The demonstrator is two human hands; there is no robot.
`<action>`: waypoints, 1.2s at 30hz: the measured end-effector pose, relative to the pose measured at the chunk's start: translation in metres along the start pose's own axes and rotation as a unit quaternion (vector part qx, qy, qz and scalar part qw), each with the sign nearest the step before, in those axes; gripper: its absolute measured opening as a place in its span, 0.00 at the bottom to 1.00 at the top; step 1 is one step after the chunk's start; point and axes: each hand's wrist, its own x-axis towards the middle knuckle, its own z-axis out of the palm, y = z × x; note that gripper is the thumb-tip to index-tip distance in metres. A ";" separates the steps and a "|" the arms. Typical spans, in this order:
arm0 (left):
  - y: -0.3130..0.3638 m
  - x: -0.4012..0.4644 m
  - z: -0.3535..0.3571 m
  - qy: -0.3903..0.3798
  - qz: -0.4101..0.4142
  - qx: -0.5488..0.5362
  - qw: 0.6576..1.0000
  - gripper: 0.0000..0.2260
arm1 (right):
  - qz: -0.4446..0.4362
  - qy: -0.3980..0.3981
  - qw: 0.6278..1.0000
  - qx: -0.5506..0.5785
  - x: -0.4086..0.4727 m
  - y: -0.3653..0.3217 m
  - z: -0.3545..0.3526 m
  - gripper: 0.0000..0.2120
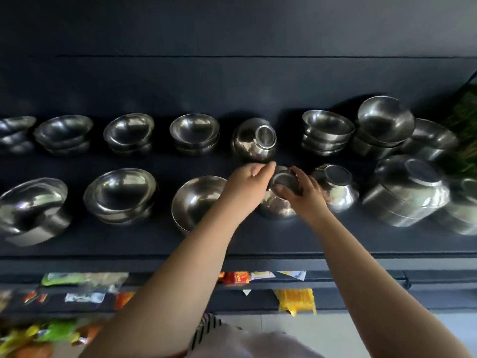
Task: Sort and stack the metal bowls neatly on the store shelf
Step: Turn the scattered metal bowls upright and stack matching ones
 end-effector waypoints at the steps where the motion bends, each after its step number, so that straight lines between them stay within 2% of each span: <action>1: 0.000 -0.006 0.011 0.008 -0.019 -0.011 1.000 0.11 | 0.011 -0.012 1.000 0.002 0.002 0.006 -0.004 0.35; 2: -0.003 -0.010 0.021 0.020 -0.043 -0.017 0.999 0.13 | 0.019 -0.026 0.999 -0.002 0.004 0.010 -0.008 0.37; 5: -0.010 -0.020 0.044 0.067 -0.090 -0.038 0.993 0.10 | 0.045 -0.079 0.995 -0.042 0.013 0.016 -0.019 0.40; 8: -0.021 -0.019 0.059 0.114 -0.164 -0.078 0.977 0.24 | 0.063 -0.119 0.991 -0.017 0.021 0.013 -0.022 0.38; 10: -0.028 -0.013 0.063 0.141 -0.188 -0.104 0.967 0.27 | 0.077 -0.127 0.988 0.045 0.024 0.011 -0.021 0.38; 14: -0.032 0.003 0.072 0.200 -0.209 -0.221 0.932 0.24 | 0.082 -0.150 0.980 0.105 0.030 0.007 -0.026 0.33; 18: -0.036 0.018 0.073 0.231 -0.192 -0.240 0.923 0.21 | 0.096 -0.144 0.970 0.170 0.029 -0.002 -0.019 0.37; 21: -0.038 0.025 0.074 0.222 -0.221 -0.243 0.918 0.31 | 0.116 -0.154 0.969 0.155 0.026 0.002 -0.019 0.32; 24: -0.061 0.034 0.080 0.206 -0.257 -0.191 0.925 0.43 | 0.141 -0.146 0.968 0.147 0.025 0.018 -0.023 0.34; 29: -0.058 0.027 0.084 0.196 -0.275 -0.128 0.932 0.33 | 0.138 -0.135 0.966 0.169 0.018 0.033 -0.027 0.36; 32: -0.051 0.023 0.085 0.161 -0.261 -0.175 0.936 0.30 | 0.133 -0.110 0.962 0.211 0.017 0.036 -0.027 0.32; 36: -0.038 0.009 0.080 0.150 -0.225 -0.251 0.930 0.16 | 0.135 -0.083 0.941 0.299 0.016 0.038 -0.029 0.32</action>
